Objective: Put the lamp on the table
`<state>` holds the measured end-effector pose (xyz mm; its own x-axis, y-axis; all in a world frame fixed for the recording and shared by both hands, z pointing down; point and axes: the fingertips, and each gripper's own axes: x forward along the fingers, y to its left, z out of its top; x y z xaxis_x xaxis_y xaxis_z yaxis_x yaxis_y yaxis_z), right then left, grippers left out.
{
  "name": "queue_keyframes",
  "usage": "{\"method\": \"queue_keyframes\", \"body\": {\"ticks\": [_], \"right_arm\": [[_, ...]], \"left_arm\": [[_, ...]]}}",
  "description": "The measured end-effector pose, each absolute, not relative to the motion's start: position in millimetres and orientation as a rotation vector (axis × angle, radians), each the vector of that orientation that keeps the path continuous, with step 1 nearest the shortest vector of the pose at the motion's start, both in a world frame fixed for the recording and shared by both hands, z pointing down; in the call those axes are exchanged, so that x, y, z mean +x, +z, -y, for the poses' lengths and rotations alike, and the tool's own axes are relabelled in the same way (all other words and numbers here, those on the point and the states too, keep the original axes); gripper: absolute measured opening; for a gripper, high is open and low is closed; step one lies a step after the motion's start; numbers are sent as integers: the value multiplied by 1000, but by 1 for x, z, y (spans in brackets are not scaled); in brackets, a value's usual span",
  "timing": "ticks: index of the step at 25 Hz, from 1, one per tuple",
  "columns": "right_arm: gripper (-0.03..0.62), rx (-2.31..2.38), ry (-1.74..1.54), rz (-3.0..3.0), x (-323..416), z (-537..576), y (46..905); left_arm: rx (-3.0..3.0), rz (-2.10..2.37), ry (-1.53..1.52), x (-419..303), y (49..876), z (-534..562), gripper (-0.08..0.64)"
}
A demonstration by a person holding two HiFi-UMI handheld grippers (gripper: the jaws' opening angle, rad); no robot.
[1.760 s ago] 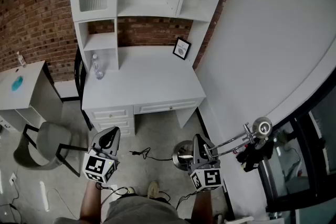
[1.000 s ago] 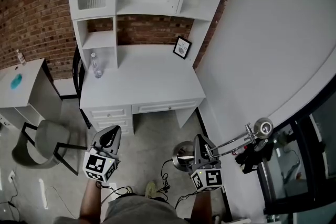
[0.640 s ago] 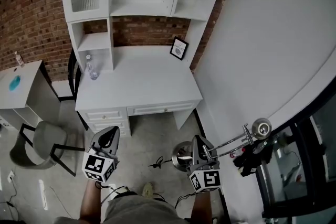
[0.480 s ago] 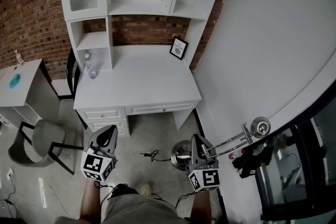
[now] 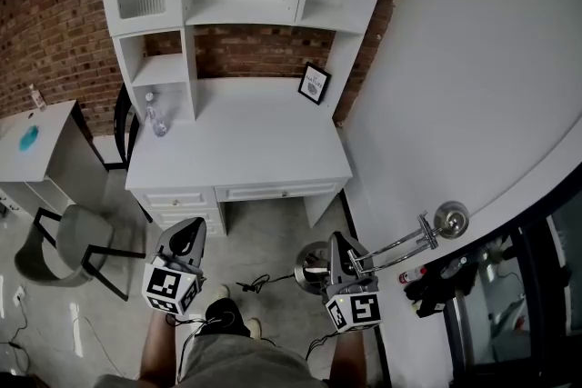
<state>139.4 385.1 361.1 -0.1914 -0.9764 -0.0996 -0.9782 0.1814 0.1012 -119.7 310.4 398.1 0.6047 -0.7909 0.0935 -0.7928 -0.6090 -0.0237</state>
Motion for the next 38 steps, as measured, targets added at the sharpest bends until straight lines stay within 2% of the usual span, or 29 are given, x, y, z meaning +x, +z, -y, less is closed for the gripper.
{"method": "queue_keyframes", "body": {"ticks": [22, 38], "right_arm": [[20, -2097, 237, -2347, 178, -229, 368], [20, -2017, 230, -2364, 172, -76, 352]], "left_arm": [[2874, 1281, 148, -67, 399, -115, 2], [2841, 1292, 172, -73, 407, 22, 2]]}}
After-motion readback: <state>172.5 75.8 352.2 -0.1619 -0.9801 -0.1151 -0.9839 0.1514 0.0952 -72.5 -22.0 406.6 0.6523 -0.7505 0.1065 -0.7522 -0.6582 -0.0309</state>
